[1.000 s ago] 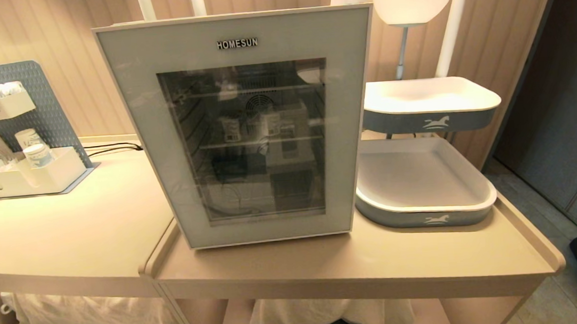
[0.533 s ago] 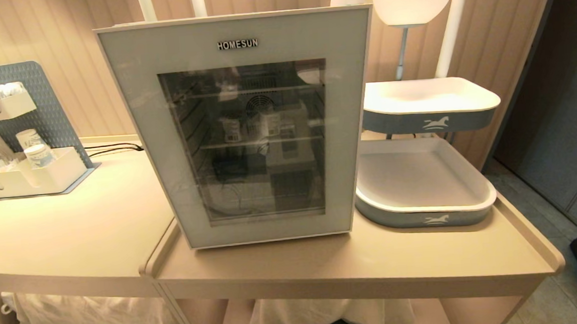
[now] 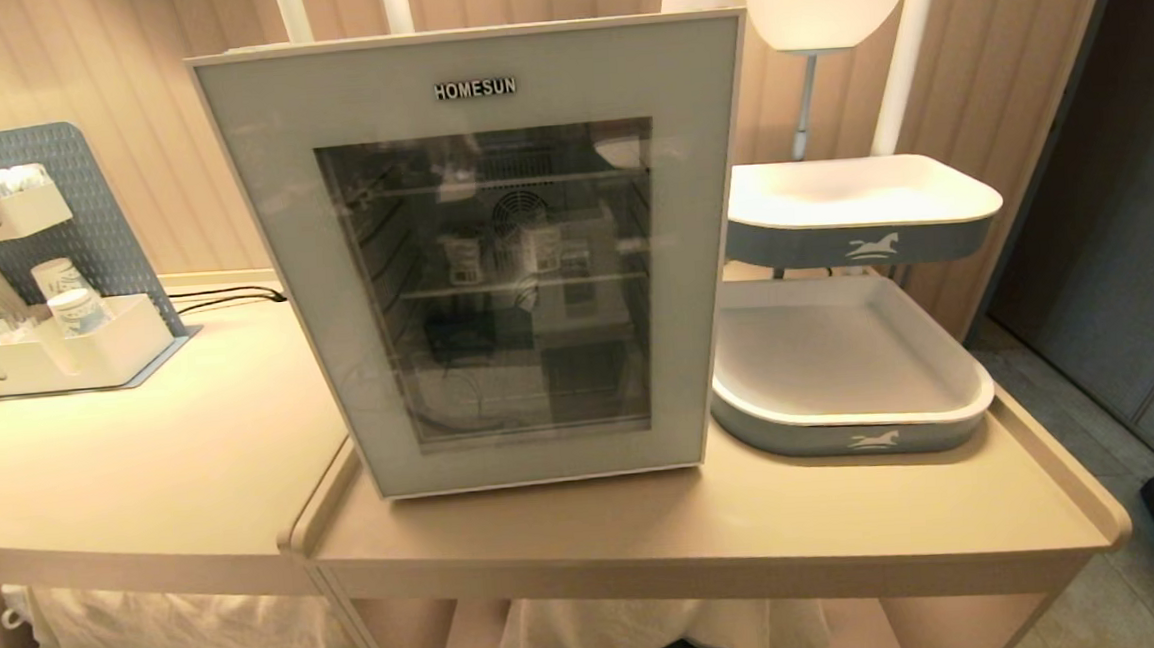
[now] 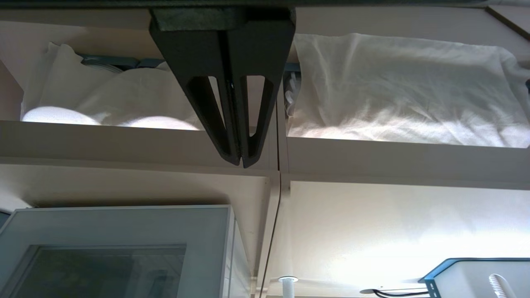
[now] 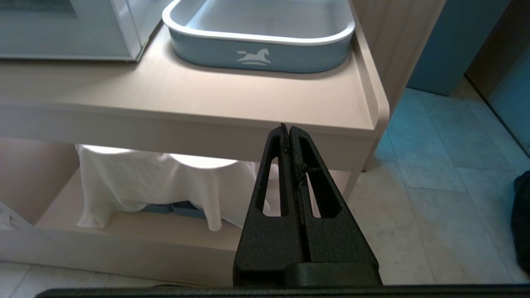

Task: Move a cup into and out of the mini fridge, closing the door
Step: Open the freezer door

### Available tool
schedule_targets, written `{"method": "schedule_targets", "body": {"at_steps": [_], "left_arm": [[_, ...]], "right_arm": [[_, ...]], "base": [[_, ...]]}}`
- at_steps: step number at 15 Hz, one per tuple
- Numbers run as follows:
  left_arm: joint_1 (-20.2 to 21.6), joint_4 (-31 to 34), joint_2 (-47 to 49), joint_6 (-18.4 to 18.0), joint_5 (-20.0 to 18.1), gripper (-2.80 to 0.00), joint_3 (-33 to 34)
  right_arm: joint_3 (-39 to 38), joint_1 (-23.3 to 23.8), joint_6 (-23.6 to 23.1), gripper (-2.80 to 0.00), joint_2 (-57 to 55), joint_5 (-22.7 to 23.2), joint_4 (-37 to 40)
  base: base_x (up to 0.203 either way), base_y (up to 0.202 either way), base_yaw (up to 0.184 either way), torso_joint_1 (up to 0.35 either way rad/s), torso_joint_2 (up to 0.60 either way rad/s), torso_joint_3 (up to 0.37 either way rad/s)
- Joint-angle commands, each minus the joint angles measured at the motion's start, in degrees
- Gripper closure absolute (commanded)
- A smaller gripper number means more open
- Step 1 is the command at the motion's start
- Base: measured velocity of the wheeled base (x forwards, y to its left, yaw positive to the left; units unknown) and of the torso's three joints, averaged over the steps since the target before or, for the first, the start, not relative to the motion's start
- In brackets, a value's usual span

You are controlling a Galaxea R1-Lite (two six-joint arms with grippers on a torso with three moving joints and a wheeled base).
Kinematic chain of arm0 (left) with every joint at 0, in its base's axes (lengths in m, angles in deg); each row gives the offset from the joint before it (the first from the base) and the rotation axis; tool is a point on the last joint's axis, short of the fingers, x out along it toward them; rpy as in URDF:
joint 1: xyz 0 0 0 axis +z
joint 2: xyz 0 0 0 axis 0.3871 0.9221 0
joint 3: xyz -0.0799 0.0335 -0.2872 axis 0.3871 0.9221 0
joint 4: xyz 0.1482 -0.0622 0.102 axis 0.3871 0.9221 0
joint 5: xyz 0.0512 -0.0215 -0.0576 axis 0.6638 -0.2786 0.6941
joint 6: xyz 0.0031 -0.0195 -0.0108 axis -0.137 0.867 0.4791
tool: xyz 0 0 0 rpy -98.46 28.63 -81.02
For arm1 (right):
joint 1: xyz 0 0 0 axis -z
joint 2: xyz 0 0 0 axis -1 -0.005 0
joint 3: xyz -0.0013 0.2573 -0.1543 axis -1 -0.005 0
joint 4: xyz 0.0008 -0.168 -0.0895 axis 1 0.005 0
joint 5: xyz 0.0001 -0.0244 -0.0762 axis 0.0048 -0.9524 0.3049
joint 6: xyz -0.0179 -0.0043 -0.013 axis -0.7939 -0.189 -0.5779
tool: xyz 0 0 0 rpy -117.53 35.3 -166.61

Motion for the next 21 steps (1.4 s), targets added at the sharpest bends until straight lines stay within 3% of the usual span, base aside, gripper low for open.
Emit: {"method": "schedule_targets", "body": {"at_steps": [1, 21], "left_arm": [[-0.02, -0.05, 0.00, 0.02, 0.01, 0.00, -0.02], [-0.02, -0.07, 0.09, 0.02, 0.01, 0.00, 0.01]], "right_arm": [[0.21, -0.02, 0.98, 0.00, -0.01, -0.07, 0.05], [0.12, -0.11, 1.67, 0.00, -0.01, -0.11, -0.22]], "base": [[0.000, 0.000, 0.000, 0.000, 0.00, 0.000], [0.000, 0.000, 0.000, 0.000, 0.00, 0.000]]}}
